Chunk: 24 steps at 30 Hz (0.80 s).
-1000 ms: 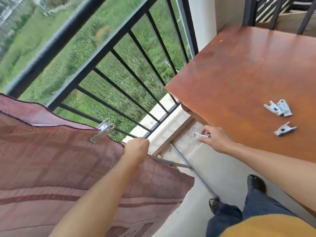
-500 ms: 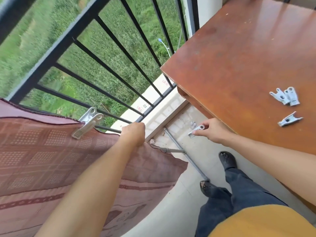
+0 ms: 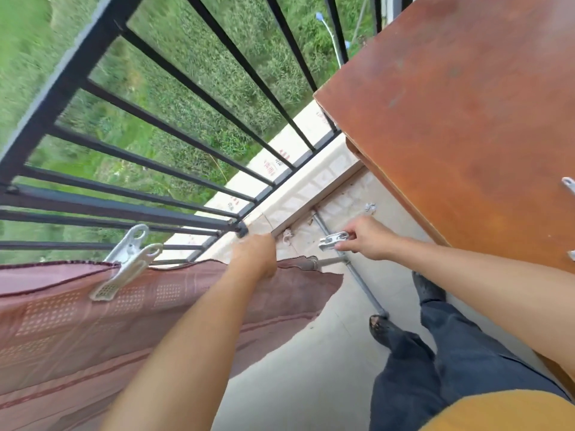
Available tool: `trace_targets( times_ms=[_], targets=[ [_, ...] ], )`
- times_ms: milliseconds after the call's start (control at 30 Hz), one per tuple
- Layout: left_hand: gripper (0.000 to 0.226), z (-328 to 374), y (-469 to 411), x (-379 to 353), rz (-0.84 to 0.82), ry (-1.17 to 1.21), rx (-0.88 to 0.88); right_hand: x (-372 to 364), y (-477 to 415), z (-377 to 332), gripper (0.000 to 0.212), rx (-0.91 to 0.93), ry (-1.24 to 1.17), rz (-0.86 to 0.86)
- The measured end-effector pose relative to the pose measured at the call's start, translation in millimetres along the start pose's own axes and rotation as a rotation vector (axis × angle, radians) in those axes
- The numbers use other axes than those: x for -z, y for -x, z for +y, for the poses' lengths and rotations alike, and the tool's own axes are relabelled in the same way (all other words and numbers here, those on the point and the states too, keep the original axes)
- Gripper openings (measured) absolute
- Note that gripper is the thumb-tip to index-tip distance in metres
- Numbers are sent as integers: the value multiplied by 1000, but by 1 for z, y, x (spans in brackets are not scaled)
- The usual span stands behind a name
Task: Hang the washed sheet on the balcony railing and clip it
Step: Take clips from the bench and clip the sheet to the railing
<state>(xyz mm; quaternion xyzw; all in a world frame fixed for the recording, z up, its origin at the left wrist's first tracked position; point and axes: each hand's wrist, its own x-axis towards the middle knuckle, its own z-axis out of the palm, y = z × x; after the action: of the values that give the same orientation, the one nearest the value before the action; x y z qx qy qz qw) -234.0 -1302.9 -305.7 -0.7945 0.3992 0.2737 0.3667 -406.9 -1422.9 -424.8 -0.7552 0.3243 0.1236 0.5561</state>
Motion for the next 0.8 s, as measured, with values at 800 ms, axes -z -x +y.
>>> trace_targets(
  times_ms=[800],
  targets=[
    [18, 4, -35, -21, 142, 249, -22, -59, -57, -26, 22, 360, 75, -58]
  ],
)
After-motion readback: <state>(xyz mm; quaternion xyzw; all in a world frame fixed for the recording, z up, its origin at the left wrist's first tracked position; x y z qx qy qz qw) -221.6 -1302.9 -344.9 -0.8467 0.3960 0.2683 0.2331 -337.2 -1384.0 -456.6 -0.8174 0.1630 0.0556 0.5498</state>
